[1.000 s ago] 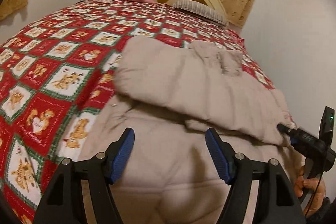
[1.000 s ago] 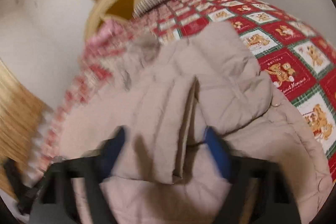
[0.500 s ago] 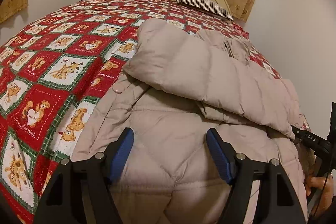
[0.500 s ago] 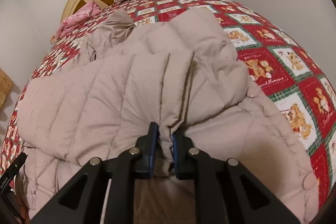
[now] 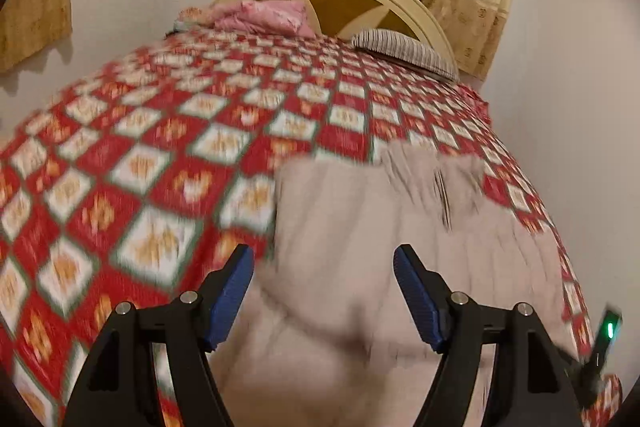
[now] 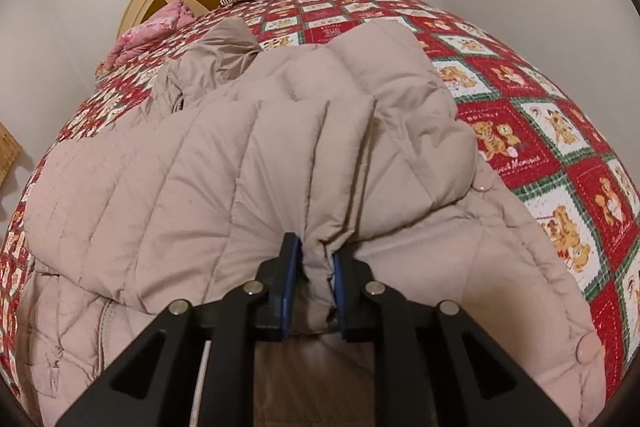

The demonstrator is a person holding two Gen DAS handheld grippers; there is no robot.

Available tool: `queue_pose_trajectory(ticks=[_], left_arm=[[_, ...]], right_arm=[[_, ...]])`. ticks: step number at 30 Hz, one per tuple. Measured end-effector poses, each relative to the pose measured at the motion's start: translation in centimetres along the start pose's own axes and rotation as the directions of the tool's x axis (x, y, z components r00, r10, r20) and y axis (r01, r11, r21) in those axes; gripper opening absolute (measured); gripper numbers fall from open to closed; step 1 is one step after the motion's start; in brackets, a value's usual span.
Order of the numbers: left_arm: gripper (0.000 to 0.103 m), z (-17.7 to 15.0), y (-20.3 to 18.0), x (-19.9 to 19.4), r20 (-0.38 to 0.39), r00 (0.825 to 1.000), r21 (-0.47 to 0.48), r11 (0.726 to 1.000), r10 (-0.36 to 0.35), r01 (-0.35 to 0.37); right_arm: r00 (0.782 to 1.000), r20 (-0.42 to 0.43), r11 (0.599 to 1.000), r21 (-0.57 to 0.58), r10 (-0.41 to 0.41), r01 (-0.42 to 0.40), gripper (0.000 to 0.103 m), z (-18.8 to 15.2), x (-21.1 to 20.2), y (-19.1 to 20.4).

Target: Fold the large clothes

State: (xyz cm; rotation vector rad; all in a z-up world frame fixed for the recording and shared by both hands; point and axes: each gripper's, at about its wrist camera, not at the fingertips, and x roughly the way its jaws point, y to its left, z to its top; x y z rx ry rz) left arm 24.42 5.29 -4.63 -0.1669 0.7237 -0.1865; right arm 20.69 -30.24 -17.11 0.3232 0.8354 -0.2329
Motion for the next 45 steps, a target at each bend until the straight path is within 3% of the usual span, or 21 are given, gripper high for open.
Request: queue_pose_trajectory(ticks=[4, 7, 8, 10, 13, 17, 26, 29, 31, 33, 36, 39, 42, 45], left_arm=[[0.075, 2.0, -1.8, 5.1, 0.002, 0.992, 0.080, 0.989, 0.125, -0.125], [0.075, 0.9, -1.0, 9.9, -0.078, 0.975, 0.092, 0.975, 0.208, -0.201], [0.077, -0.3, -0.1, 12.1, -0.132, 0.966, 0.086, 0.973, 0.222, -0.212], [0.089, -2.3, 1.8, 14.2, -0.158, 0.973, 0.039, 0.986, 0.166, -0.162], [0.092, -2.4, 3.6, 14.1, -0.153, 0.982, -0.062, 0.991, 0.110, -0.121], [0.093, -2.5, 2.8, 14.0, -0.148, 0.978, -0.021, 0.988, 0.150, -0.154], [0.093, -3.0, 3.4, 12.1, -0.114, 0.986, -0.100, 0.986, 0.121, -0.133], [0.093, -2.9, 3.0, 10.0, -0.090, 0.988, -0.073, 0.988, 0.128, -0.135], [0.093, -2.2, 2.2, 8.1, -0.068, 0.990, -0.013, 0.992, 0.125, -0.126], [0.093, -1.1, 1.6, 6.8, -0.024, 0.992, 0.023, 0.992, 0.127, -0.127], [0.093, 1.9, 0.4, 5.9, 0.016, 0.992, 0.018, 0.992, 0.123, -0.123], [0.093, 5.0, -1.6, 7.2, -0.013, 0.998, -0.004, 0.998, 0.056, -0.056], [0.093, 6.2, -3.6, 10.0, -0.032, 0.998, 0.009, 0.999, 0.053, -0.052], [0.093, 5.6, -4.6, 13.9, -0.073, 0.995, -0.006, 0.997, 0.073, -0.073]], right_arm=[[1.000, 0.006, 1.000, -0.006, -0.011, 0.011, 0.018, -0.1, -0.1, 0.2], [0.999, 0.011, 0.999, -0.022, -0.034, 0.034, 0.019, -0.2, -0.1, 0.8], [0.999, 0.012, 0.999, -0.027, -0.040, 0.040, 0.019, -0.2, -0.1, 0.9], [0.999, 0.013, 0.999, -0.030, -0.042, 0.042, 0.021, -0.2, -0.2, 1.1], [0.999, 0.014, 0.999, -0.032, -0.039, 0.040, 0.022, -0.3, -0.1, 1.2], [0.999, 0.014, 0.999, -0.031, -0.039, 0.040, 0.022, -0.3, -0.1, 1.1], [0.999, 0.011, 0.998, -0.036, -0.047, 0.047, 0.023, -0.2, 0.0, 1.2], [1.000, -0.003, 1.000, -0.014, -0.019, 0.019, 0.026, -0.1, -0.3, 0.9], [1.000, -0.007, 1.000, 0.013, 0.005, -0.005, 0.046, 0.0, -1.6, 0.3], [0.999, 0.040, 1.000, 0.009, 0.002, -0.002, 0.060, 0.4, -3.9, -0.2], [0.992, 0.126, 0.998, -0.059, -0.025, 0.032, 0.064, 3.0, -7.5, 0.3], [0.985, 0.172, 0.993, -0.108, -0.029, 0.048, 0.076, 7.9, -9.6, 1.7], [0.985, 0.169, 0.996, -0.091, 0.024, -0.009, 0.078, 12.9, -9.3, 3.1], [0.988, 0.101, 0.993, -0.045, 0.113, -0.109, 0.082, 17.3, -6.2, 5.3]])
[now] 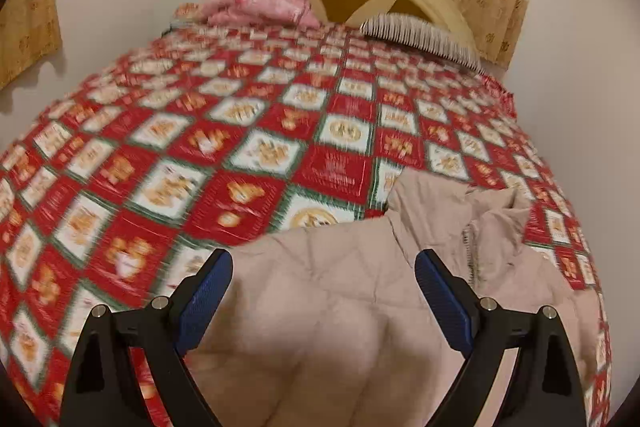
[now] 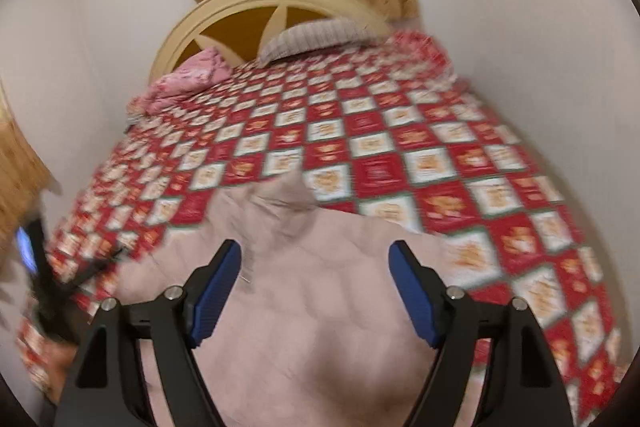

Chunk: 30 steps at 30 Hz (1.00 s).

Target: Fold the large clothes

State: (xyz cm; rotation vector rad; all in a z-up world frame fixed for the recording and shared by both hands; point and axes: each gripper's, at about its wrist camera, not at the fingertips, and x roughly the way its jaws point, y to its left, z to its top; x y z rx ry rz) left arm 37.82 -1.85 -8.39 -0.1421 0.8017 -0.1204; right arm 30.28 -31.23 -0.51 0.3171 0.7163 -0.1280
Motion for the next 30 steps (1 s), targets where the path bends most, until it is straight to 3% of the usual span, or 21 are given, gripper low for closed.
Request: queue_pose_trajectory(ticks=[5, 8, 12, 17, 18, 19, 20, 21, 25, 30], left_arm=[[0.093, -4.2, -0.3, 4.5, -0.011, 0.997, 0.002, 0.997, 0.072, -0.072], [0.093, -4.3, -1.2, 3.9, 0.029, 0.997, 0.046, 0.997, 0.066, -0.067], [0.093, -4.1, -0.9, 4.2, 0.012, 0.998, 0.032, 0.998, 0.060, -0.060], [0.093, -3.9, -0.3, 4.3, 0.001, 0.999, 0.005, 0.999, 0.033, -0.033], [0.093, -3.9, -0.3, 4.3, -0.002, 1.000, 0.002, 1.000, 0.027, -0.027], [0.093, -3.9, -0.1, 4.3, -0.003, 1.000, -0.005, 1.000, 0.017, -0.017], [0.093, -3.8, 0.0, 4.3, -0.003, 1.000, -0.011, 1.000, 0.009, -0.009], [0.093, -3.8, 0.1, 4.3, -0.002, 1.000, -0.018, 1.000, 0.002, -0.002], [0.093, -3.8, 0.6, 4.1, 0.005, 1.000, -0.042, 0.999, -0.028, 0.028], [0.093, -3.7, 1.0, 3.5, 0.021, 0.997, -0.058, 0.996, -0.073, 0.074]], right_arm=[[0.988, -0.153, 0.997, 0.074, 0.024, -0.012, 0.082, 3.1, 9.6, 2.0], [0.978, -0.208, 0.998, 0.048, -0.026, 0.036, 0.082, 3.8, 14.6, 3.2], [0.961, -0.261, 0.992, 0.057, -0.097, 0.116, 0.082, 4.6, 19.8, 3.7], [0.917, -0.348, 0.972, 0.060, -0.194, 0.228, 0.081, 4.4, 23.6, 2.8], [0.912, -0.362, 0.972, 0.058, -0.191, 0.227, 0.067, 4.0, 23.6, 2.6], [0.911, -0.371, 0.975, 0.057, -0.180, 0.215, 0.036, 3.8, 23.4, 2.6], [0.907, -0.381, 0.977, 0.046, -0.178, 0.210, 0.021, 3.5, 23.0, 2.5], [0.901, -0.388, 0.975, 0.025, -0.193, 0.220, 0.015, 3.2, 22.5, 2.4], [0.911, -0.336, 0.969, -0.015, -0.238, 0.248, 0.013, 1.5, 17.7, 1.1], [0.895, -0.353, 0.952, 0.037, -0.273, 0.305, 0.013, -2.9, 16.1, -3.1]])
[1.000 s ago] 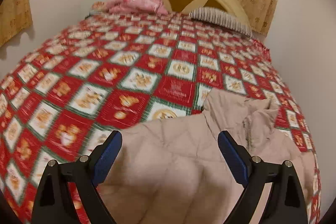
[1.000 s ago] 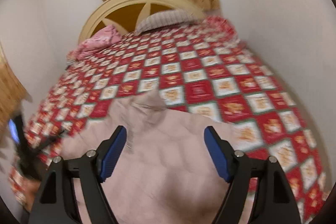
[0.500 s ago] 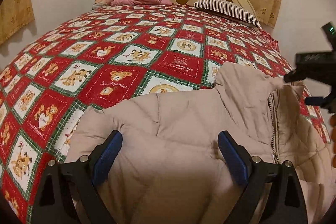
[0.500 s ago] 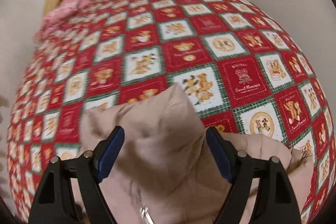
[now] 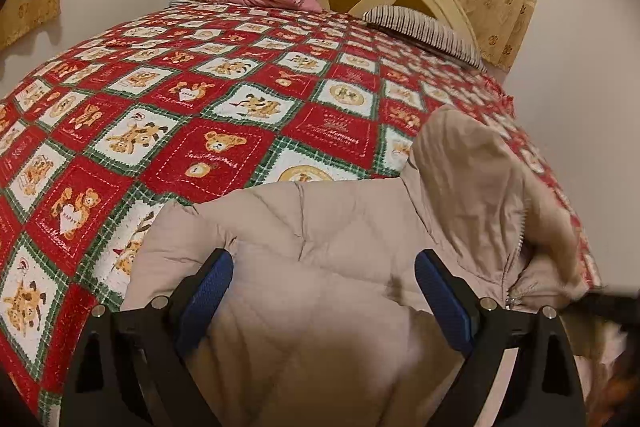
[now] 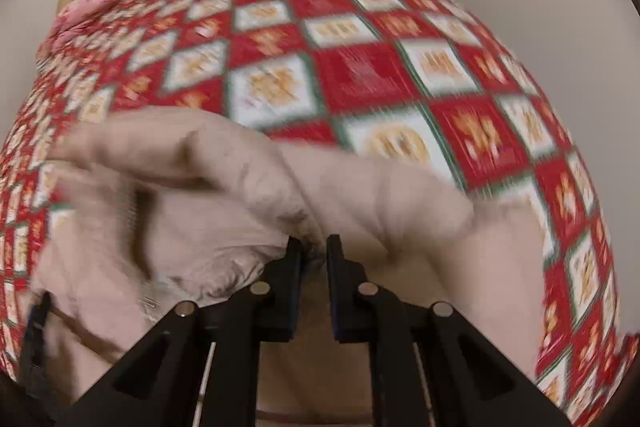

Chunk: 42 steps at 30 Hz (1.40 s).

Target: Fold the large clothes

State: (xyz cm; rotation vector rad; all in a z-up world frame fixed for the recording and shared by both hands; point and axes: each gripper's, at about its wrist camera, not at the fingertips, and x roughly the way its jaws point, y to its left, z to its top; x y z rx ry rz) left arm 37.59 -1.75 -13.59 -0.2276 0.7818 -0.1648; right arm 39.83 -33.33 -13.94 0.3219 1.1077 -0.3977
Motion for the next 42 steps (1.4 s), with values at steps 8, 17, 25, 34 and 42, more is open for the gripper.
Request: queue_pose_trajectory(ticks=[8, 17, 25, 34, 42], left_arm=[[0.093, 1.6, 0.7, -2.5, 0.058, 0.985, -0.065, 0.984, -0.161, 0.165], [0.093, 6.3, -4.1, 2.9, -0.150, 0.984, -0.052, 0.995, -0.091, 0.084], [0.052, -0.1, -3.0, 2.5, -0.219, 0.975, -0.017, 0.999, 0.032, -0.037], [0.052, -2.0, -3.5, 2.5, -0.067, 0.994, 0.049, 0.996, 0.084, -0.081], [0.052, -1.6, -3.5, 2.9, -0.067, 0.994, 0.049, 0.996, 0.081, -0.078]], right_arm=[[0.965, 0.261, 0.997, -0.061, -0.027, 0.044, 0.015, -4.3, 0.7, 0.1], [0.959, 0.272, 0.997, -0.007, 0.079, -0.080, 0.016, -4.1, 1.1, -1.3], [0.952, 0.273, 0.989, 0.021, 0.136, -0.148, 0.016, -4.1, 1.3, -2.2], [0.936, 0.303, 0.978, 0.042, 0.181, -0.203, 0.033, -4.3, -0.2, -2.8], [0.812, 0.555, 0.976, 0.000, 0.182, -0.219, 0.052, -1.1, -9.1, -0.9]])
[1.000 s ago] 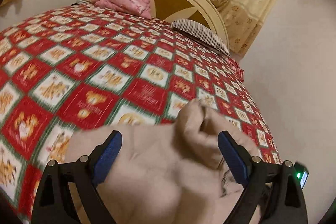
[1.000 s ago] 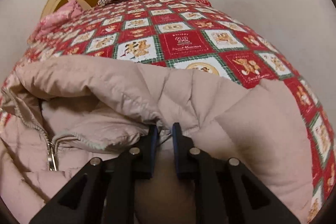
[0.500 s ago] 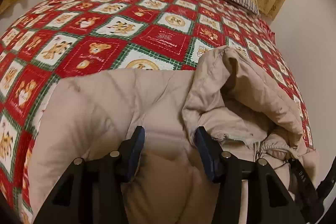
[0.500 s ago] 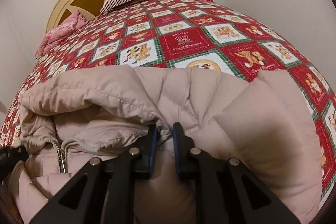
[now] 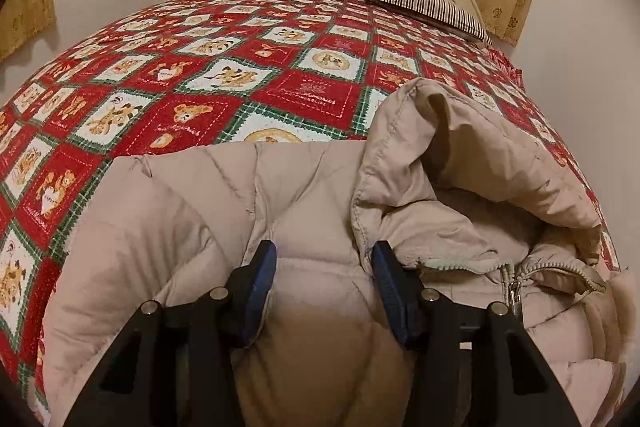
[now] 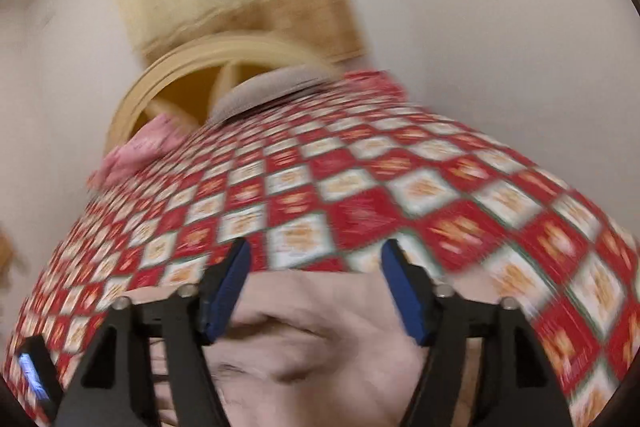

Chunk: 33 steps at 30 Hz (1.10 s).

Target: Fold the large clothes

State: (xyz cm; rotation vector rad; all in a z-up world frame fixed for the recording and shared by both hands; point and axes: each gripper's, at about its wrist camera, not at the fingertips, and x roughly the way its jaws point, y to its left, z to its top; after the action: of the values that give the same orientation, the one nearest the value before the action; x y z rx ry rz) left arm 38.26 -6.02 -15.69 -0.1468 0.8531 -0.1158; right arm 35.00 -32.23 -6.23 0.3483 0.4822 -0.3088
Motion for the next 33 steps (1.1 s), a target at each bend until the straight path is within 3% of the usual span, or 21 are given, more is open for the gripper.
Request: queue_pose_trajectory(ticks=[1, 3, 5, 8, 10, 12, 14, 18, 22, 24, 26, 28, 30, 33], left_arm=[[0.052, 0.1, 0.1, 0.0, -0.002, 1.000, 0.000, 1.000, -0.002, 0.002], [0.052, 0.0, 0.1, 0.1, -0.004, 1.000, 0.004, 1.000, -0.003, 0.003], [0.052, 0.1, 0.2, 0.0, -0.007, 1.000, 0.002, 1.000, -0.011, 0.011], [0.052, 0.4, 1.0, -0.7, -0.008, 0.999, -0.033, 0.998, -0.049, 0.049], [0.052, 0.7, 1.8, -2.3, 0.039, 0.998, -0.071, 0.996, -0.052, 0.054], [0.052, 1.2, 2.2, -4.5, 0.129, 0.991, -0.077, 0.996, -0.032, 0.042], [0.052, 2.0, 2.1, -7.0, 0.230, 0.973, -0.064, 0.997, -0.036, 0.052], [0.052, 4.6, 0.0, -8.8, 0.252, 0.958, -0.007, 0.990, -0.138, 0.144], [0.058, 8.2, -4.0, -5.4, 0.134, 0.977, 0.024, 0.987, -0.164, 0.162], [0.058, 8.4, -5.3, -1.5, 0.016, 0.996, 0.023, 0.996, -0.088, 0.088], [0.058, 6.3, -5.6, 2.0, -0.095, 0.995, 0.079, 0.997, -0.005, 0.013], [0.068, 4.0, -4.6, 3.4, -0.094, 0.995, 0.093, 0.996, 0.012, -0.003], [0.068, 2.6, -3.4, 3.5, -0.065, 0.997, 0.053, 0.998, -0.040, 0.044], [0.069, 2.3, -4.2, 3.8, -0.056, 0.998, 0.098, 0.995, 0.003, 0.003]], right_arm=[[0.999, -0.036, 0.999, -0.042, 0.026, -0.028, 0.038, 0.9, 1.5, 1.6], [0.995, -0.101, 0.995, -0.093, 0.019, -0.028, 0.030, 1.6, 4.5, 3.6], [0.974, -0.223, 0.991, -0.116, 0.036, -0.063, 0.030, 1.0, 7.8, 5.1], [0.884, -0.460, 0.982, -0.113, 0.085, -0.153, 0.028, -2.7, 11.1, 6.2], [0.858, -0.509, 0.971, -0.166, 0.067, -0.175, 0.027, -5.4, 11.2, 6.6], [0.873, -0.486, 0.950, -0.252, 0.043, -0.187, 0.027, -7.5, 10.6, 6.8], [0.899, -0.432, 0.943, -0.266, 0.071, -0.202, 0.027, -8.5, 9.6, 6.2], [0.904, -0.408, 0.947, -0.220, 0.128, -0.234, 0.027, -8.8, 9.3, 5.1], [0.890, -0.411, 0.950, -0.145, 0.198, -0.278, 0.027, -8.5, 9.4, 4.5], [0.886, -0.410, 0.949, -0.121, 0.218, -0.290, 0.027, -8.3, 9.7, 4.4], [0.883, -0.411, 0.948, -0.112, 0.227, -0.296, 0.027, -8.3, 9.8, 4.4], [0.880, -0.409, 0.947, -0.101, 0.240, -0.305, 0.027, -8.3, 9.8, 4.3], [0.876, -0.402, 0.943, -0.080, 0.267, -0.324, 0.027, -8.2, 9.6, 4.0], [0.876, -0.389, 0.941, -0.062, 0.284, -0.333, 0.027, -8.1, 9.3, 3.8]])
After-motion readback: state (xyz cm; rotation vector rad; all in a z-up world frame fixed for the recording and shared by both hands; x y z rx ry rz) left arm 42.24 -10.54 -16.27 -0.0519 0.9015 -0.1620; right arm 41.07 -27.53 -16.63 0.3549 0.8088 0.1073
